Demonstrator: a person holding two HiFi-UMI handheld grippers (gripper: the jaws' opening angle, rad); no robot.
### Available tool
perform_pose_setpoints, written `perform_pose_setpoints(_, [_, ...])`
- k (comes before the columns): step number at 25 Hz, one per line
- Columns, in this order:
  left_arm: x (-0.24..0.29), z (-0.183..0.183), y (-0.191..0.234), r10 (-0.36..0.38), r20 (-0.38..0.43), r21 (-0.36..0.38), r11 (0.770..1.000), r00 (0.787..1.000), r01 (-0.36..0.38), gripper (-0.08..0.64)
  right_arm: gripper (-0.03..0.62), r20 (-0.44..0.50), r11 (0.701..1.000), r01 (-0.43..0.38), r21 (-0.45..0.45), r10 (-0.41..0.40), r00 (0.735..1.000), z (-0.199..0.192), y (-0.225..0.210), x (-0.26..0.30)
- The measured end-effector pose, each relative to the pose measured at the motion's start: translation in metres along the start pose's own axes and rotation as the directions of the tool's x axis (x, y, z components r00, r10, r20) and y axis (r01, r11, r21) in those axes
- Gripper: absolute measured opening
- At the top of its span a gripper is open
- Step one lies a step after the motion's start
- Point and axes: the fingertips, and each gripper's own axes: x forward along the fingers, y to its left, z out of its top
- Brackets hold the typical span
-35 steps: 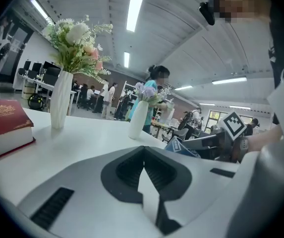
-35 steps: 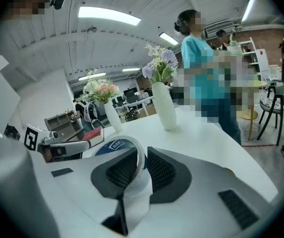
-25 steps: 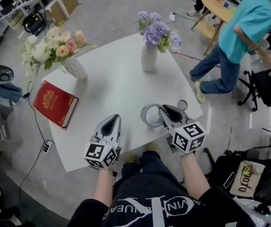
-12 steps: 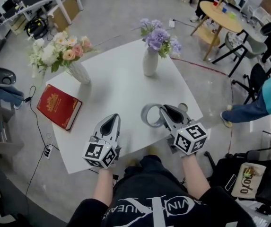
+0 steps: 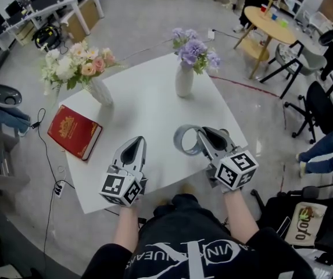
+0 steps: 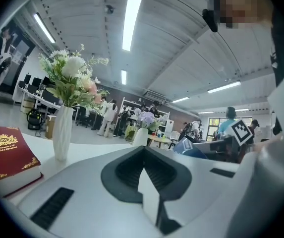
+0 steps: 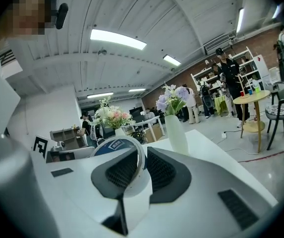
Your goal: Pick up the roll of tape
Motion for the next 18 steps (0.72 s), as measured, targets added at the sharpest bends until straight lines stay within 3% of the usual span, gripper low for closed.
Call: perform_pose_setpoints(18, [-0.002, 0.019, -0.005, 0.017, 0.037, 0.028, 0.999, 0.999, -0.018, 0.000, 0.071, 0.067, 0.999, -0.039, 0.017, 0.038, 0.997, 0.023, 0.003, -0.006])
